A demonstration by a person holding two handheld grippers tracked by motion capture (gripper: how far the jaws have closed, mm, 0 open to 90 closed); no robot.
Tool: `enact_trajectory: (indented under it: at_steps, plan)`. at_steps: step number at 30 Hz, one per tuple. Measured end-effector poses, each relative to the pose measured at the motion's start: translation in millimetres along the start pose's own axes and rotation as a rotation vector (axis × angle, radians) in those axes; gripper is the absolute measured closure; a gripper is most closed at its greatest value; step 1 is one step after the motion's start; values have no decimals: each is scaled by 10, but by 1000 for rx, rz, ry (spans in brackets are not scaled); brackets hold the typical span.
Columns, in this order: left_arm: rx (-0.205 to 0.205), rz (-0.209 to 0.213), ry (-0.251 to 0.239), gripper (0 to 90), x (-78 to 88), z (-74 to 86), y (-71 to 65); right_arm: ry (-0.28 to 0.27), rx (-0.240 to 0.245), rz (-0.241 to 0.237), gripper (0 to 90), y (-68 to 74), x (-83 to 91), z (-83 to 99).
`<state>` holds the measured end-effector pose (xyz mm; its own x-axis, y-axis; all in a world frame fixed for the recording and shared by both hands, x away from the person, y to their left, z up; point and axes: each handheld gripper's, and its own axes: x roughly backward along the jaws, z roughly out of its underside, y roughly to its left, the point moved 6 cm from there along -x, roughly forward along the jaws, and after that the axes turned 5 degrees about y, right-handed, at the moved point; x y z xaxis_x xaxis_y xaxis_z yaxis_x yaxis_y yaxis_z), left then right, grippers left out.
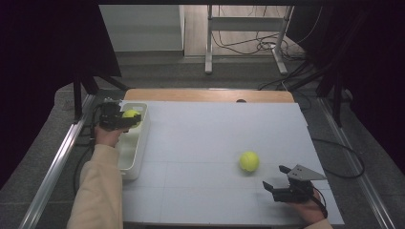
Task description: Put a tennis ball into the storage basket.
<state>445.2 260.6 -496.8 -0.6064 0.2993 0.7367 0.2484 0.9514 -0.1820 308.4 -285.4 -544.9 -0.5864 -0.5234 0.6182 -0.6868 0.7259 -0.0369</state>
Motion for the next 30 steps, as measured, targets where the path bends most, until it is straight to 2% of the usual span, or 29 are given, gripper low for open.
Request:
enact_trajectory:
  at_steps: [2,5,6,12,22,29,30]
  plan:
    - [13,-3,-13,195,18,-16,-3,0,2,1,119,2,1,-1]
    - [9,-4,-22,132,35,-21,-26,0,2,2,118,3,1,-1]
    - [-5,3,-48,120,88,-27,-70,0,2,1,118,3,2,-2]
    - [-46,50,-116,118,218,-32,-219,0,2,2,118,3,2,-2]
    - [-78,133,-187,123,355,58,-419,-4,3,2,118,1,6,-6]
    - [-116,162,-202,124,393,95,-531,-3,1,3,118,-7,6,-9]
    - [-125,179,-209,124,410,111,-576,-2,1,3,118,-9,8,-9]
